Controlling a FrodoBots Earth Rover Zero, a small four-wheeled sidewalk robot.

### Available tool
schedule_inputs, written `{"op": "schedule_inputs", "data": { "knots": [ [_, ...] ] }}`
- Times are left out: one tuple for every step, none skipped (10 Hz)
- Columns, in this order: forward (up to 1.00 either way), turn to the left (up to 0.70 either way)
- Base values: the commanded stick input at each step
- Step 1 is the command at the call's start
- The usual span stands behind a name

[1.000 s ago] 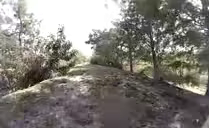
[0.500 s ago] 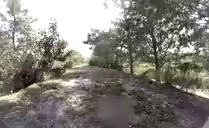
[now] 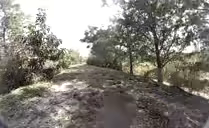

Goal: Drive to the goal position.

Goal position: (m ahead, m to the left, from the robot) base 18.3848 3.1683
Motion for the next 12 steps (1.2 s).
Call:
{"op": "schedule_inputs", "data": {
  "knots": [
    [0.85, 0.0],
    [0.85, 0.0],
    [0.85, 0.0],
    [0.85, 0.0],
    [0.85, 0.0],
    [0.85, 0.0],
    [0.85, 0.0],
    [0.85, 0.0],
    [0.85, 0.0],
    [0.85, 0.0],
    [0.85, 0.0],
    [0.85, 0.0]
  ]
}}
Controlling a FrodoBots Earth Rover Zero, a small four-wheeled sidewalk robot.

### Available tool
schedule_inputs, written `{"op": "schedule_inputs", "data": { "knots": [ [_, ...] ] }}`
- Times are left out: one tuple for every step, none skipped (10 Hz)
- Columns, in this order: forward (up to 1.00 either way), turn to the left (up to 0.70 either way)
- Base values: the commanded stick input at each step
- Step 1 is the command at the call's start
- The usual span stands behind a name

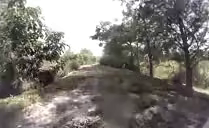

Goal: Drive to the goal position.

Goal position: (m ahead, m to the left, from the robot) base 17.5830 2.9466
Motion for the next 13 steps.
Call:
{"op": "schedule_inputs", "data": {
  "knots": [
    [0.85, 0.0],
    [0.85, 0.0],
    [0.85, 0.0],
    [0.85, 0.0],
    [0.85, 0.0],
    [0.85, 0.0],
    [0.85, 0.0],
    [0.85, 0.0],
    [0.85, 0.0],
    [0.85, 0.0],
    [0.85, 0.0],
    [0.85, 0.0],
    [0.85, 0.0]
  ]
}}
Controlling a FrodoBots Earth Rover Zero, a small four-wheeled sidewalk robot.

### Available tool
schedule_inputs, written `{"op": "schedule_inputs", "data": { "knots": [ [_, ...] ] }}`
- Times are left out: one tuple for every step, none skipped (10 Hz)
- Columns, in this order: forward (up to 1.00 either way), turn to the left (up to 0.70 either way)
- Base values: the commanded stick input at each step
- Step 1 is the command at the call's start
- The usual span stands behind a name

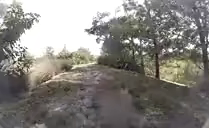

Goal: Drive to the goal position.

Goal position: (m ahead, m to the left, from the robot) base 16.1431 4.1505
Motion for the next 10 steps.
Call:
{"op": "schedule_inputs", "data": {
  "knots": [
    [0.85, 0.0],
    [0.85, 0.0],
    [0.85, 0.0],
    [0.85, 0.0],
    [0.85, 0.0],
    [0.85, 0.0],
    [0.85, 0.06],
    [0.85, 0.24],
    [0.85, 0.34],
    [0.85, 0.3]
  ]
}}
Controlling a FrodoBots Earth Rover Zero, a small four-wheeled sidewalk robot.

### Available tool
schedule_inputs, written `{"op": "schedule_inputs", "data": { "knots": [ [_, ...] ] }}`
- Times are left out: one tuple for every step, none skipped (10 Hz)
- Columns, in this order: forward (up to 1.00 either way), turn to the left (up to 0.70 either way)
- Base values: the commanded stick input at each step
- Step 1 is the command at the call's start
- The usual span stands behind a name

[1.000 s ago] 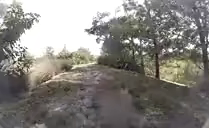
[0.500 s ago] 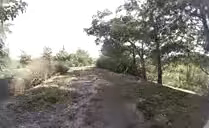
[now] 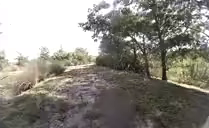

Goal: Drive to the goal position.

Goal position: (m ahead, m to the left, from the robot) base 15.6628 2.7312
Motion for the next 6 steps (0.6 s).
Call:
{"op": "schedule_inputs", "data": {
  "knots": [
    [0.85, 0.0],
    [0.85, 0.0],
    [0.85, 0.0],
    [0.85, 0.0],
    [0.85, 0.0],
    [0.85, 0.0]
  ]
}}
